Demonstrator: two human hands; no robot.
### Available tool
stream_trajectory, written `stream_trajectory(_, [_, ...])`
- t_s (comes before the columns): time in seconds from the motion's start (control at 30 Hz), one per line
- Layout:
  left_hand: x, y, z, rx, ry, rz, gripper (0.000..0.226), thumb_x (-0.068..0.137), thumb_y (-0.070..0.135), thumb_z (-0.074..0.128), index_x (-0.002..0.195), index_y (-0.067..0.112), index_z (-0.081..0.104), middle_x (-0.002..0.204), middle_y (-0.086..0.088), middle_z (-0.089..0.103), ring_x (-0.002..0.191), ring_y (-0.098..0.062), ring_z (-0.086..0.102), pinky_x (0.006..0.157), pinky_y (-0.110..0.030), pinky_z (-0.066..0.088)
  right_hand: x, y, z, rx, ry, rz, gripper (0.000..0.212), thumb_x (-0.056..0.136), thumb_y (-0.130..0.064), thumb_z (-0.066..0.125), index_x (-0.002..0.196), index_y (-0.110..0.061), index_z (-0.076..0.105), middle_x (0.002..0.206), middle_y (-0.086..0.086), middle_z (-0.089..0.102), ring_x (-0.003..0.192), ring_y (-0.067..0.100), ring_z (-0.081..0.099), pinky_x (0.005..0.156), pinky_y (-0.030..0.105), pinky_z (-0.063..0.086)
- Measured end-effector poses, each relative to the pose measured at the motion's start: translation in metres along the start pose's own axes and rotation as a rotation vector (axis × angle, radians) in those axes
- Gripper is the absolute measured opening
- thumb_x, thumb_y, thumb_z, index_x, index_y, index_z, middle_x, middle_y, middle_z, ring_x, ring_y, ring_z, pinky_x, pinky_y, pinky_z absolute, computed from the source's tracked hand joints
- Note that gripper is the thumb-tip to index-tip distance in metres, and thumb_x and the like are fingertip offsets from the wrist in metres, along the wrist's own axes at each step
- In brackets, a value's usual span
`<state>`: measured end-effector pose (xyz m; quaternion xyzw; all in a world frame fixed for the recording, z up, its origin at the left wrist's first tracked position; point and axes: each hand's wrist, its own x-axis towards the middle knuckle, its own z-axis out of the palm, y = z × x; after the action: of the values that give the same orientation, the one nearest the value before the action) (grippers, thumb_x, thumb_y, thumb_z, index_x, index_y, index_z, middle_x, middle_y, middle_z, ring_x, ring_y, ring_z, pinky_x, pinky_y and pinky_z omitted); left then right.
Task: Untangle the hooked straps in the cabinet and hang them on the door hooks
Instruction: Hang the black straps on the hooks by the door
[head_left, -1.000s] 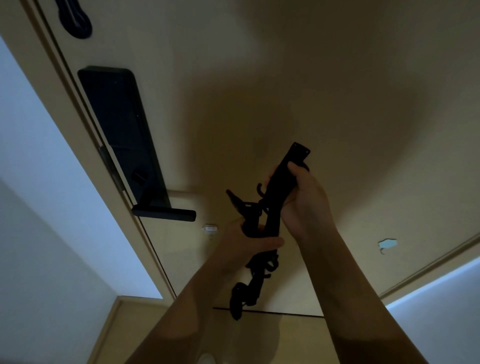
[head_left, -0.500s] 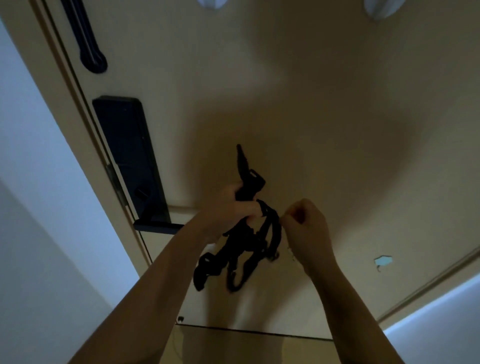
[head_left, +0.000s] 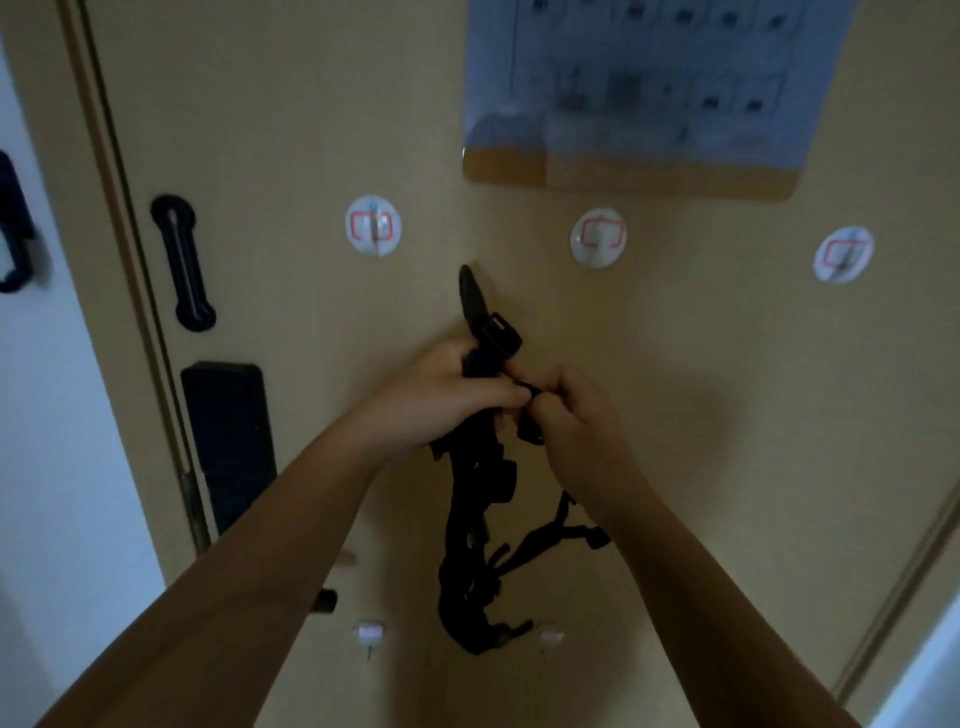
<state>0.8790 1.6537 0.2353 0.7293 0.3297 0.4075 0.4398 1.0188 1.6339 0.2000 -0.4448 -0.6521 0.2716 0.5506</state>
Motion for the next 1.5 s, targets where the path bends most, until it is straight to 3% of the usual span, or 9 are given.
stream_trajectory(0.1, [0.02,0.037,0.0,0.051,0.043,0.118,0.004,0.083,0.001,0.061,0.08,0.003,0.063,0.055,0.004,0.063,0.052,-0.006,0.061,0.053,-0.016,0.048,0.029,-0.028,-0.024,0.046,0.009,-0.034,0.027,0.086,-0.003,0.042,0.061,-0.014,0.045,0.062,0.009,0.048,0.06,0.019,0.045,0.061,0.033,0.038])
stream_trajectory(0.27, [0.064,0.102,0.0,-0.033,0.136,0.218,0.003,0.085,0.003,0.061,0.087,0.003,0.063,0.057,0.002,0.061,0.049,-0.003,0.059,0.05,-0.013,0.047,0.082,-0.082,-0.062,0.018,0.052,-0.174,0.022,0.089,-0.007,0.044,0.067,-0.011,0.042,0.052,-0.002,0.037,0.041,0.005,0.033,0.042,0.017,0.03])
stream_trajectory(0.4, [0.105,0.147,-0.01,-0.164,0.157,0.197,0.002,0.083,0.01,0.064,0.083,0.011,0.062,0.064,0.001,0.062,0.061,-0.011,0.06,0.054,-0.02,0.051,0.126,-0.119,-0.092,-0.147,0.063,-0.322,0.026,0.091,-0.015,0.05,0.066,-0.013,0.045,0.052,-0.003,0.04,0.039,0.002,0.035,0.046,0.02,0.03])
stream_trajectory(0.5, [0.134,0.18,-0.02,-0.154,0.135,0.268,0.006,0.08,0.01,0.067,0.08,0.013,0.062,0.054,0.005,0.06,0.049,-0.006,0.057,0.049,-0.015,0.048,0.155,-0.148,-0.113,-0.183,0.061,-0.431,0.016,0.091,-0.018,0.053,0.074,-0.017,0.051,0.048,-0.009,0.043,0.036,0.0,0.036,0.047,0.022,0.029])
stream_trajectory(0.87, [0.223,0.293,-0.055,0.151,0.163,0.607,0.01,0.082,0.004,0.062,0.073,0.008,0.062,0.048,0.006,0.061,0.041,0.001,0.053,0.043,-0.007,0.041,0.258,-0.242,-0.177,-0.177,0.073,-0.623,0.021,0.086,-0.006,0.059,0.07,-0.014,0.047,0.054,0.007,0.048,0.032,0.006,0.03,0.034,0.016,0.023])
stream_trajectory(1.1, [0.262,0.333,-0.066,0.385,0.295,0.715,0.014,0.075,0.004,0.07,0.086,0.012,0.068,0.074,-0.002,0.064,0.068,-0.011,0.059,0.061,-0.016,0.049,0.308,-0.281,-0.215,-0.349,0.165,-0.685,0.006,0.085,-0.011,0.063,0.078,-0.013,0.064,0.058,0.0,0.056,0.036,-0.003,0.046,0.037,0.009,0.035])
stream_trajectory(1.23, [0.283,0.363,-0.064,0.501,0.471,0.902,0.011,0.079,0.003,0.068,0.081,0.014,0.065,0.066,0.001,0.058,0.05,-0.003,0.054,0.048,-0.011,0.045,0.329,-0.303,-0.227,-0.368,0.301,-0.8,0.005,0.084,-0.016,0.065,0.08,-0.016,0.068,0.06,-0.003,0.056,0.037,-0.005,0.047,0.039,0.008,0.037])
stream_trajectory(1.37, [0.307,0.398,-0.069,0.497,0.691,1.067,0.008,0.08,0.013,0.069,0.078,0.018,0.063,0.068,0.003,0.057,0.072,-0.019,0.057,0.077,-0.033,0.051,0.353,-0.332,-0.229,-0.331,0.433,-0.961,0.01,0.087,-0.016,0.062,0.089,-0.008,0.067,0.061,0.0,0.052,0.038,-0.001,0.043,0.038,0.008,0.033])
stream_trajectory(1.5, [0.321,0.428,-0.074,0.414,0.773,1.087,0.016,0.079,0.016,0.071,0.067,0.02,0.061,0.081,-0.007,0.064,0.088,-0.028,0.064,0.086,-0.042,0.054,0.378,-0.359,-0.233,-0.278,0.535,-1.022,0.012,0.088,-0.019,0.061,0.08,-0.011,0.065,0.062,0.0,0.053,0.051,0.008,0.043,0.045,0.016,0.036])
